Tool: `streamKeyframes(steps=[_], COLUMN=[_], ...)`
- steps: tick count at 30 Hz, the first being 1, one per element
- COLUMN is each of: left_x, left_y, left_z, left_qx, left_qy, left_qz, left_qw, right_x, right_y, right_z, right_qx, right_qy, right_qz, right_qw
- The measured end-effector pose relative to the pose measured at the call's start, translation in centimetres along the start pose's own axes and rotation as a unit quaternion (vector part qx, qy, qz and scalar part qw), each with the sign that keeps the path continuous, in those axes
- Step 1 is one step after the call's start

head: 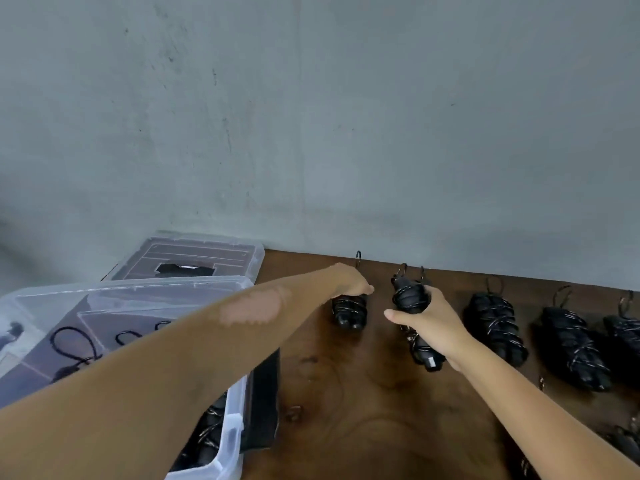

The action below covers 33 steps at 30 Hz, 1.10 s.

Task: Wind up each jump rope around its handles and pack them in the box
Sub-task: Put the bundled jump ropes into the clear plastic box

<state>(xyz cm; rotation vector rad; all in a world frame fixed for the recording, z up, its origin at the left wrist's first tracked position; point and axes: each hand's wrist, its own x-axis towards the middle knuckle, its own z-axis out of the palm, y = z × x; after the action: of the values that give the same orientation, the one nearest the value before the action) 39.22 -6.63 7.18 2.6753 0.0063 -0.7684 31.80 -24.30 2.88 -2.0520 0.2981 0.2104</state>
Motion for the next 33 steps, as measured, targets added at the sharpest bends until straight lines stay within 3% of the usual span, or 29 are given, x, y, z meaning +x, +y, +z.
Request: streamKeyframes(steps=[8, 12, 20, 28, 33], left_x=[4.6, 4.7, 0.9, -7.1, -13.5], left_y=[-0.8, -0.6, -2.0, -6.2, -9.6], left_z=[3.2, 2.7, -1.1, -6.3, -8.1], left_qx=[-0.112, -0.128, -0.208, -0.326, -0.424], left_qy=[0.051, 0.065, 0.059, 0.035, 0.001], left_qz=[-0.109, -0.108, 0.007, 0.107, 0.155], left_qw=[0.987, 0.984, 0.976, 0.939, 0.892], right_x=[0.1, 0.2, -1.1, -4.0, -6.9], right_y=[0.9, 1.0, -1.4, -6.3, -10.4], right_z=[-0.1, -0.4, -0.9, 0.0, 2.2], right_qx=[0.058, 0.094, 0.142, 0.208, 0.261], right_qy=[-0.019, -0.033, -0.029, -0.029, -0.068], right_qz=[-0.021, -0.005, -0.030, -0.088, -0.093], right_qw=[0.998, 0.995, 0.989, 0.974, 0.958])
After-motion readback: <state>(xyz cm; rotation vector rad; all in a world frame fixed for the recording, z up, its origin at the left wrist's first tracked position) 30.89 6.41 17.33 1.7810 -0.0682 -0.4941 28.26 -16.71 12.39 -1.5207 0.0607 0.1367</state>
